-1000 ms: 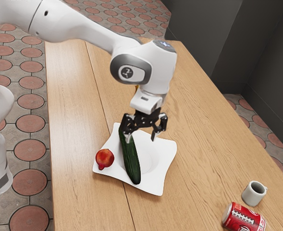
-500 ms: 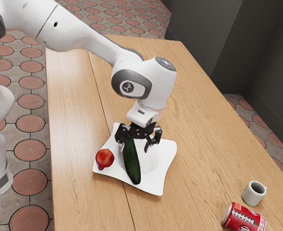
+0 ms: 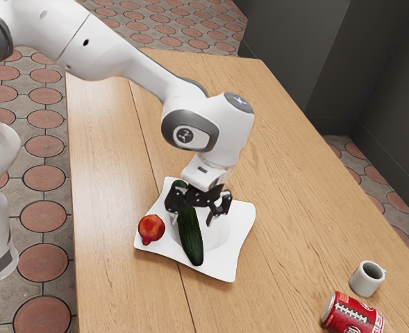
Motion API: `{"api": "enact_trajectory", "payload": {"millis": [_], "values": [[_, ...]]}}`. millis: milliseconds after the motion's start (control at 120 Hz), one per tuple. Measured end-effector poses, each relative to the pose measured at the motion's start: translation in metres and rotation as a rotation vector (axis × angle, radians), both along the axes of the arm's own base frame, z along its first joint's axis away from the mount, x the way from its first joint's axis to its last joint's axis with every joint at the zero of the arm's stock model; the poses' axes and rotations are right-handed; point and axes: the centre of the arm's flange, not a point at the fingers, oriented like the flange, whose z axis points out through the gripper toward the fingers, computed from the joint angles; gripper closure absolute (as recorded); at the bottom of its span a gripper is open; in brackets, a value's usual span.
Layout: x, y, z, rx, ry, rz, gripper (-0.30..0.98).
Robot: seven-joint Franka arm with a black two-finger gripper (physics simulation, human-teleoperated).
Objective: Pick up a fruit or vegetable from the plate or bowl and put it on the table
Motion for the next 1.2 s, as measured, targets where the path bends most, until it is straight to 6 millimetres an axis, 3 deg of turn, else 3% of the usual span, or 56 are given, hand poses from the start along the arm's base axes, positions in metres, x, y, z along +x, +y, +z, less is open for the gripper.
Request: {"api": "enact_trajectory", "payload": {"millis": [50,250,367,400,483,567,583,625,658,700,808,850,908,1042,1200], "values": [[0.0,0.0,0.0,-0.001,-0.002,-0.001,0.02],[-0.001,0.0,-0.003,0.0,-0.003,-0.003,0.4],[0.0,-0.002,0.004,-0.005,-0.017,-0.002,0.54],[0.008,-0.008,0.029,-0.017,-0.06,-0.009,0.57],[0.027,-0.037,0.122,-0.061,-0.195,-0.047,0.57],[0.042,-0.054,0.151,-0.064,-0.213,-0.064,0.59],[0.055,-0.06,0.157,-0.062,-0.22,-0.064,0.59],[0.114,-0.084,0.171,-0.054,-0.254,-0.063,0.59],[0.15,-0.095,0.168,-0.047,-0.264,-0.058,0.6],[0.178,-0.09,0.157,-0.039,-0.252,-0.035,0.59],[0.215,-0.029,0.132,-0.036,-0.19,0.062,0.59],[0.22,-0.013,0.127,-0.036,-0.173,0.085,0.58],[0.222,-0.008,0.12,-0.039,-0.149,0.094,0.58],[0.22,-0.007,0.112,-0.043,-0.114,0.088,0.23],[0.217,-0.008,0.112,-0.043,-0.098,0.077,0.08]]}}
